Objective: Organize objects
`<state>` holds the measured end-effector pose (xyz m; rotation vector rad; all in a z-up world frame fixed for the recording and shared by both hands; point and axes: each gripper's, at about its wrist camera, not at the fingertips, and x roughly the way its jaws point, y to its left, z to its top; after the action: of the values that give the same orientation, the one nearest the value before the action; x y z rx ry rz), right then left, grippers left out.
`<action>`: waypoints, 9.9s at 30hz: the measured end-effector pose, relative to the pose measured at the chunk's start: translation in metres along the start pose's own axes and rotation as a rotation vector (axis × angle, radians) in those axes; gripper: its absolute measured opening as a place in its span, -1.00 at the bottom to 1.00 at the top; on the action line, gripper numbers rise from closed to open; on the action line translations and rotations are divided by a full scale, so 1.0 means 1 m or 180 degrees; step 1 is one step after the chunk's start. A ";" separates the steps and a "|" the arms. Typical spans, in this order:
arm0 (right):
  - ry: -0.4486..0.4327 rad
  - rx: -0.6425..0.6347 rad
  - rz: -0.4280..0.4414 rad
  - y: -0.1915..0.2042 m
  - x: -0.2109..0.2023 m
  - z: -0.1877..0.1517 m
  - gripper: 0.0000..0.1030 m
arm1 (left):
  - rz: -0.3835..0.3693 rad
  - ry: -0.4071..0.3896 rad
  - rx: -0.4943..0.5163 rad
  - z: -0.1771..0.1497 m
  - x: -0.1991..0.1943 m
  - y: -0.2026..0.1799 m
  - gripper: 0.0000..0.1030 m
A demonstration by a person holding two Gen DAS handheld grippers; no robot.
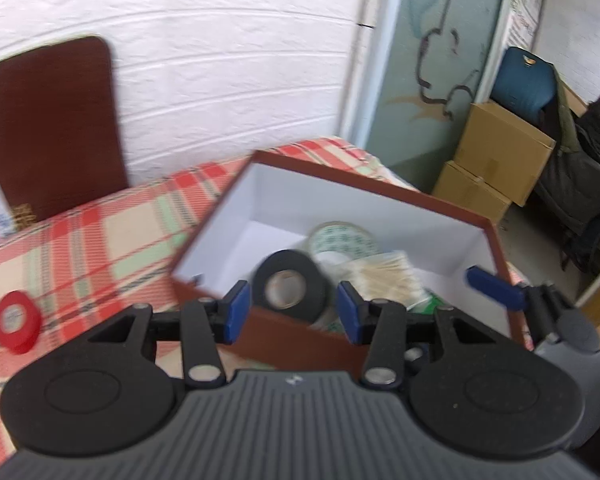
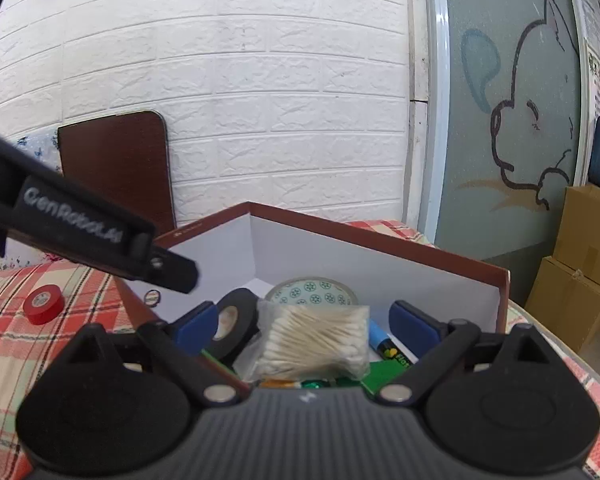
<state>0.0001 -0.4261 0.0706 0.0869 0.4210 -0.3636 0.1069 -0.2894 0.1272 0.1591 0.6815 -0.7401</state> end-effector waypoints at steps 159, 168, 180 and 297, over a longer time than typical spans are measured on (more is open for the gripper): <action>0.0017 -0.0137 0.0138 0.050 0.045 0.005 0.72 | 0.0481 -0.0160 0.0635 0.028 0.046 -0.014 -0.14; -0.0108 0.0174 0.0053 0.036 -0.017 -0.016 0.83 | 0.0783 -0.0358 0.0705 0.002 -0.006 -0.011 0.09; -0.0187 0.0751 0.0064 0.003 -0.074 -0.009 1.00 | 0.0852 -0.0476 0.0699 -0.030 -0.057 -0.015 0.40; 0.0324 0.1204 0.0034 0.048 -0.098 -0.062 1.00 | 0.1014 0.0503 0.0570 -0.171 -0.091 0.004 1.00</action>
<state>-0.0899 -0.3398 0.0554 0.4776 0.4481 -0.4262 -0.0274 -0.1725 0.0505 0.4830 0.7187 -0.4837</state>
